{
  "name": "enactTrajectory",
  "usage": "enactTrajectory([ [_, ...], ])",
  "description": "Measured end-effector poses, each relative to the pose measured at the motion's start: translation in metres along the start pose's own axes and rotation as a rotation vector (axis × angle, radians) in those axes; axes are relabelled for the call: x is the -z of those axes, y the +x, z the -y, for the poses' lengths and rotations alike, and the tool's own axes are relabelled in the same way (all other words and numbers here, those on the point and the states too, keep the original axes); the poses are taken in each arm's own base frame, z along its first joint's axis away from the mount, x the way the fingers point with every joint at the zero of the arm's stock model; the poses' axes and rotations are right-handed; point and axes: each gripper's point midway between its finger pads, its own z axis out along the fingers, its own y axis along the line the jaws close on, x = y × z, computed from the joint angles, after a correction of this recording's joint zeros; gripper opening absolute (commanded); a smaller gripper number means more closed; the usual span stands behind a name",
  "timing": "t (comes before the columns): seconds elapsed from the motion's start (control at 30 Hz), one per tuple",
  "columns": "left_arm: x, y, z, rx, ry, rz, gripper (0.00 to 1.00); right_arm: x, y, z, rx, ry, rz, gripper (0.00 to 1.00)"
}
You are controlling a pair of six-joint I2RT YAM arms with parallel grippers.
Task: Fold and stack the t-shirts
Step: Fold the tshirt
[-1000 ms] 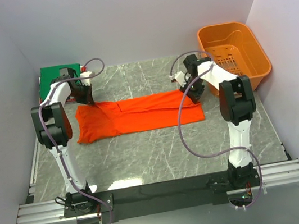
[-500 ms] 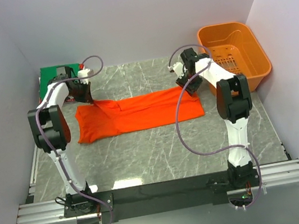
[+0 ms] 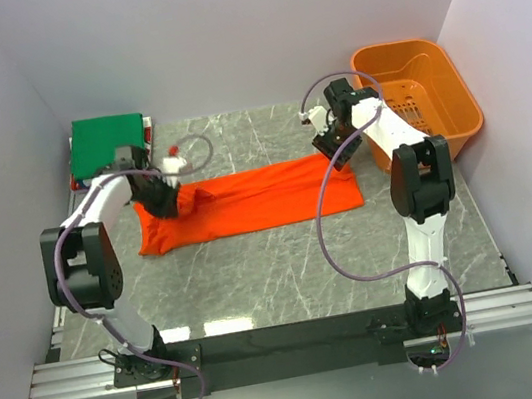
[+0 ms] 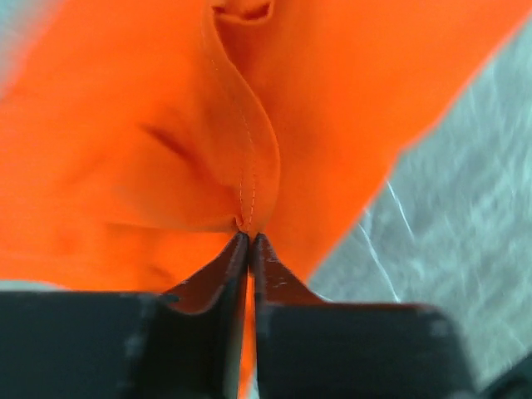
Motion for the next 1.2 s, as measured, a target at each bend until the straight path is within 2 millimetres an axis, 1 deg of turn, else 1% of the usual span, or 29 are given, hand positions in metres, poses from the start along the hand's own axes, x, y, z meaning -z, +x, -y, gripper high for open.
enactTrajectory([
  [0.07, -0.010, 0.024, 0.013, -0.008, 0.036, -0.066, 0.21, 0.000, 0.001, -0.002, -0.001, -0.012, -0.002, 0.52],
  [0.1, -0.013, 0.034, 0.020, -0.008, 0.057, -0.098, 0.23, 0.000, 0.001, -0.004, -0.001, -0.018, -0.003, 0.52],
  [0.13, -0.012, 0.040, 0.024, -0.010, 0.076, -0.121, 0.27, 0.000, 0.002, -0.005, -0.002, -0.024, -0.005, 0.52],
  [0.2, -0.009, 0.042, 0.027, -0.021, 0.093, -0.127, 0.30, 0.000, 0.003, -0.007, -0.001, -0.035, -0.008, 0.51],
  [0.23, -0.007, 0.041, 0.028, -0.028, 0.101, -0.123, 0.34, 0.000, 0.003, -0.008, 0.000, -0.039, -0.008, 0.51],
  [0.37, 0.001, 0.029, 0.028, -0.047, 0.111, -0.093, 0.40, 0.001, 0.003, -0.012, -0.001, -0.058, -0.007, 0.49],
  [0.47, 0.007, 0.008, 0.023, -0.036, 0.098, -0.042, 0.38, 0.001, 0.004, -0.016, -0.001, -0.081, -0.004, 0.43],
  [0.53, 0.010, -0.008, 0.016, -0.016, 0.071, 0.003, 0.37, 0.000, 0.002, -0.020, 0.004, -0.099, 0.001, 0.42],
  [0.63, 0.003, -0.018, 0.008, 0.052, 0.036, 0.033, 0.35, -0.006, -0.005, -0.025, 0.014, -0.116, 0.004, 0.41],
  [0.73, -0.008, -0.016, 0.001, 0.136, 0.016, 0.026, 0.34, -0.024, -0.013, -0.030, 0.035, -0.130, -0.004, 0.41],
  [0.83, -0.015, -0.009, -0.001, 0.212, -0.008, 0.012, 0.34, -0.048, -0.014, -0.038, 0.055, -0.145, -0.039, 0.41],
  [0.9, -0.016, -0.004, 0.000, 0.245, -0.019, 0.008, 0.34, -0.063, -0.008, -0.043, 0.064, -0.154, -0.078, 0.41],
  [0.93, -0.015, 0.000, 0.001, 0.271, -0.024, 0.002, 0.34, -0.066, -0.006, -0.044, 0.070, -0.146, -0.090, 0.41],
  [1.0, -0.013, 0.010, 0.004, 0.317, -0.034, -0.010, 0.34, -0.067, -0.003, -0.046, 0.079, -0.133, -0.095, 0.41],
  [1.07, -0.006, 0.024, 0.005, 0.378, -0.044, -0.019, 0.35, -0.066, 0.002, -0.047, 0.087, -0.114, -0.092, 0.41],
  [1.2, 0.017, 0.058, -0.012, 0.505, -0.091, -0.023, 0.39, -0.060, 0.022, -0.052, 0.088, -0.095, -0.120, 0.41],
])
